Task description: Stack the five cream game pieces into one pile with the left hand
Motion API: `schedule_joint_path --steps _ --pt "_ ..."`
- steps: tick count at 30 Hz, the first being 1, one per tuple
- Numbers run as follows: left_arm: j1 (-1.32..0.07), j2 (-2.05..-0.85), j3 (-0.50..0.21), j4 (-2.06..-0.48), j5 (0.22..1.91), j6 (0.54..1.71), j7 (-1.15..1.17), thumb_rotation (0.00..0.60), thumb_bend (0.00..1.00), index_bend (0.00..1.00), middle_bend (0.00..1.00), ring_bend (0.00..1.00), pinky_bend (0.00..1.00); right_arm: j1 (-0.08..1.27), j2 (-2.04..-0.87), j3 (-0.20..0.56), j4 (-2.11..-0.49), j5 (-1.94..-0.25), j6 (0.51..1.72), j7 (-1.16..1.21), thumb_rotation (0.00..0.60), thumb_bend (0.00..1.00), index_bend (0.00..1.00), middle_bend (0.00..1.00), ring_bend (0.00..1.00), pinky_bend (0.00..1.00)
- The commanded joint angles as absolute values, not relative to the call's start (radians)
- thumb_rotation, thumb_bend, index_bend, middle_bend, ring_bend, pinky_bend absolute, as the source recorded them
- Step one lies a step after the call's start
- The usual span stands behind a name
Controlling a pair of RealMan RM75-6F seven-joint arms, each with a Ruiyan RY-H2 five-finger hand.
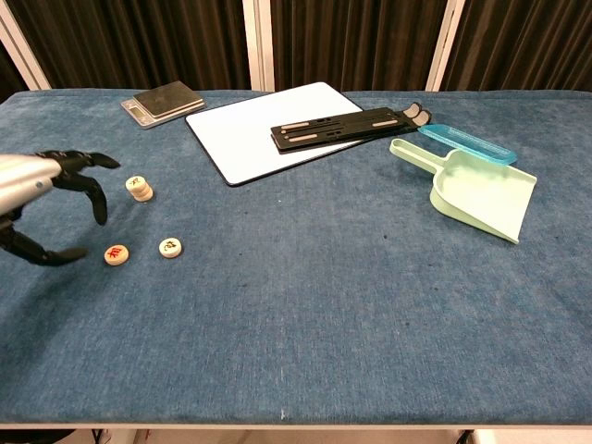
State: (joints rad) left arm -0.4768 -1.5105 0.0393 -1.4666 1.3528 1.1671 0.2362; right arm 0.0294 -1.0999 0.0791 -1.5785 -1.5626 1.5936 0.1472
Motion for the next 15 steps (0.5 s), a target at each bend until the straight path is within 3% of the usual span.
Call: schedule_joint_path --steps 1,15 --pt "-0.476 -1.527 0.04 -1.454 1.364 1.16 0.247 0.6 0.27 0.42 0.03 0.0 0.0 0.028 -1.1 0.078 -1.577 -1.563 1.595 0.149 0.6 0.16 0.0 0.0 0.0 0.0" --pt "-0.494 -1.586 0.005 -1.404 1.35 1.109 0.307 0.6 0.28 0.42 0.02 0.0 0.0 0.028 -1.097 0.078 -1.583 -1.564 1.596 0.143 0.6 0.16 0.0 0.0 0.0 0.0"
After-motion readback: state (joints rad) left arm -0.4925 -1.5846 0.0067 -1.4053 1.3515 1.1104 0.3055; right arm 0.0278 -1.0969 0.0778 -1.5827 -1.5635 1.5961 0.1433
